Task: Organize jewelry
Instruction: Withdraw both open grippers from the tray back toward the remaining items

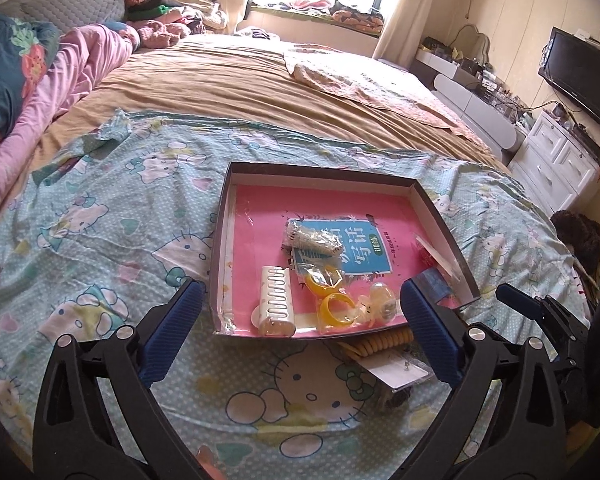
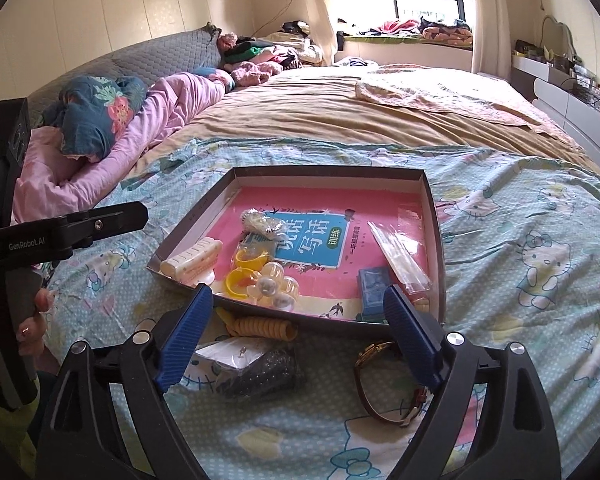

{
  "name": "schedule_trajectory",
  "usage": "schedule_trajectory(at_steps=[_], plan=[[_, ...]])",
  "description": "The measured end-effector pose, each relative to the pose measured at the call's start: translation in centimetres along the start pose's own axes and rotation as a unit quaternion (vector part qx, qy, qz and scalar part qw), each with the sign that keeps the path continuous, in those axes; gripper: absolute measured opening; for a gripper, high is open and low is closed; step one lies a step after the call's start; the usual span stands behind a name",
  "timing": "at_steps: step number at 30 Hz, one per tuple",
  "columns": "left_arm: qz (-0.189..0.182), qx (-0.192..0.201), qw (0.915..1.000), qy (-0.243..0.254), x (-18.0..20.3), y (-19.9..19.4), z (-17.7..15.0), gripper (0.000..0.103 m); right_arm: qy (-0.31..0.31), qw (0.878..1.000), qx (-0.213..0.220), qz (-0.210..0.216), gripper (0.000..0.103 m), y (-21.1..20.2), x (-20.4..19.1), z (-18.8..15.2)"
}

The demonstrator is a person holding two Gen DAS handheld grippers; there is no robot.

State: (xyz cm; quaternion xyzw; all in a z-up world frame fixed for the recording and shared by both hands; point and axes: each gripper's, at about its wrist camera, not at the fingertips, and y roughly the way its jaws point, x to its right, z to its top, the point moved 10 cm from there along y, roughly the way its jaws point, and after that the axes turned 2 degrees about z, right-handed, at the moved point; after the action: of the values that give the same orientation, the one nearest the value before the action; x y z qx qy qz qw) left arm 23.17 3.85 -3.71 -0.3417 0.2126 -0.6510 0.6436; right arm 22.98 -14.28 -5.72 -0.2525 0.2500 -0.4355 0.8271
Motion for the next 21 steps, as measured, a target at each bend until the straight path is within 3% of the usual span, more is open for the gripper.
schedule_trajectory(at_steps=[21], plan=[[-0.001,0.027,0.9996,0.005,0.4,-3.7,-0.7,0.093,-0.01,1.0,0.025,-0.005,0.088,-3.8,-0.5,-0.1]])
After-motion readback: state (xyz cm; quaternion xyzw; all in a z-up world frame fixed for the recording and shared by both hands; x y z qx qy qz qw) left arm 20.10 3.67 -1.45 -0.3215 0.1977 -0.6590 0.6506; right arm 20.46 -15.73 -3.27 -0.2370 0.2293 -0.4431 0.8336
